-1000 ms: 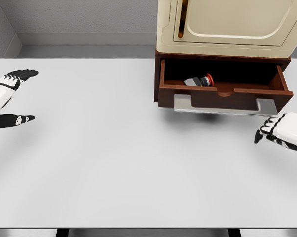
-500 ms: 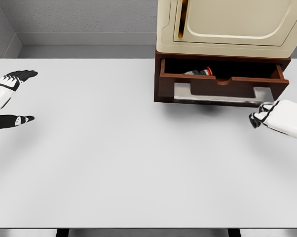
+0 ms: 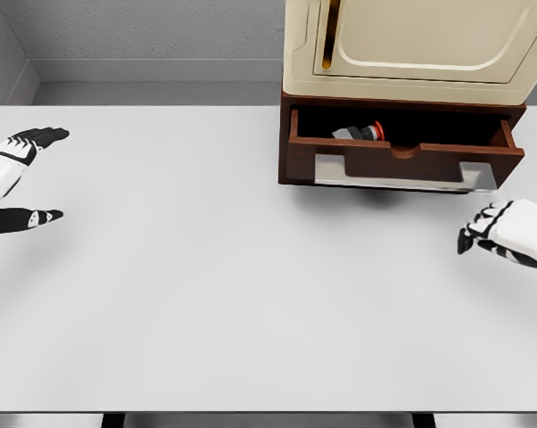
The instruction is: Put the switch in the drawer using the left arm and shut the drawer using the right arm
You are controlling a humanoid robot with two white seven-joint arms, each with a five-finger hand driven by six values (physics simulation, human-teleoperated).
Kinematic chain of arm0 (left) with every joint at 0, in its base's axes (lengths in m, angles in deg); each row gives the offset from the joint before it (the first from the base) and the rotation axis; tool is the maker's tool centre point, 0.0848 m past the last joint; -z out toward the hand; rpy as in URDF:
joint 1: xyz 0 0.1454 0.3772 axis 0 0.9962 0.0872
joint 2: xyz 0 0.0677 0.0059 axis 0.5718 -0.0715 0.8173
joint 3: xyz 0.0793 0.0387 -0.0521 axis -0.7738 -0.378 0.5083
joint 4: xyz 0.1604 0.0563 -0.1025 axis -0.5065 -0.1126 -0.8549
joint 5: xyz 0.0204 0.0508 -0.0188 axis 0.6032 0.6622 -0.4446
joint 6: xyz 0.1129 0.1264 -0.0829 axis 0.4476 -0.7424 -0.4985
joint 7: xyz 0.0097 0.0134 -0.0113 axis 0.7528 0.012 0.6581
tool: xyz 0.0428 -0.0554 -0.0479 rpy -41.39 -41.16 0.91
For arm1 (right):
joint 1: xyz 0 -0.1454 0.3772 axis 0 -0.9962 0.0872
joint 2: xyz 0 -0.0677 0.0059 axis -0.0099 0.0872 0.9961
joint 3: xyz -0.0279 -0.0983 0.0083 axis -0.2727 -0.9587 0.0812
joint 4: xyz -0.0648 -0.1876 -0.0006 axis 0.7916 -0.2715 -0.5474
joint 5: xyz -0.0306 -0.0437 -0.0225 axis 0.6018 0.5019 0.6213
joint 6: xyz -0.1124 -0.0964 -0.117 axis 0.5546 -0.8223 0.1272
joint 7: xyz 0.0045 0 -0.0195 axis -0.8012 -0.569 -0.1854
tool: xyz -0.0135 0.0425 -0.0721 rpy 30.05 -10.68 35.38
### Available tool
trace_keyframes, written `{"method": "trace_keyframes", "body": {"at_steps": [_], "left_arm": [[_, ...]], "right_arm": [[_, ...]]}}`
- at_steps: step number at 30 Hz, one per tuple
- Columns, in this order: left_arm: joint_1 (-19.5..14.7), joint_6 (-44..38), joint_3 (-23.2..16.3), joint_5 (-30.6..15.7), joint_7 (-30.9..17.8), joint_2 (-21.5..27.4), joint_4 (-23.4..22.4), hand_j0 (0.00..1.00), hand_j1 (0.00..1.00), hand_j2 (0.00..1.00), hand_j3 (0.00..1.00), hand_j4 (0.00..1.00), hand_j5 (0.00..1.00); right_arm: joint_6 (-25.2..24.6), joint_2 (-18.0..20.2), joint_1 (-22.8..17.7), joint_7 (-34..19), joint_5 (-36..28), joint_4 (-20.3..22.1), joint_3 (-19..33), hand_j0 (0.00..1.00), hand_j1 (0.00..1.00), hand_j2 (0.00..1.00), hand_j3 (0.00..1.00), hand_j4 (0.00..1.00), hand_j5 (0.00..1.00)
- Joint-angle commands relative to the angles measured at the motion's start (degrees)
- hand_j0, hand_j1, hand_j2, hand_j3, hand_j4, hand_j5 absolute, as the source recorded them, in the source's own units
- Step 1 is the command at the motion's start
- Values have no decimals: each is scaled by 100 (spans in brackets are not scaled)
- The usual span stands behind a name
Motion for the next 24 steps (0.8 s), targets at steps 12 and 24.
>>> {"method": "trace_keyframes", "body": {"at_steps": [12, 24], "left_arm": [[0, -11, -2, -44, 4, 4, -3, 100, 100, 100, 100, 100, 100], [0, -11, -2, -44, 4, 4, -3, 100, 100, 100, 100, 100, 100]], "right_arm": [[-9, -781, 44, 11, -193, 186, -49, 47, 47, 47, 47, 47, 47], [-9, -949, 360, 29, -193, 177, -58, 50, 50, 50, 50, 50, 50]]}}
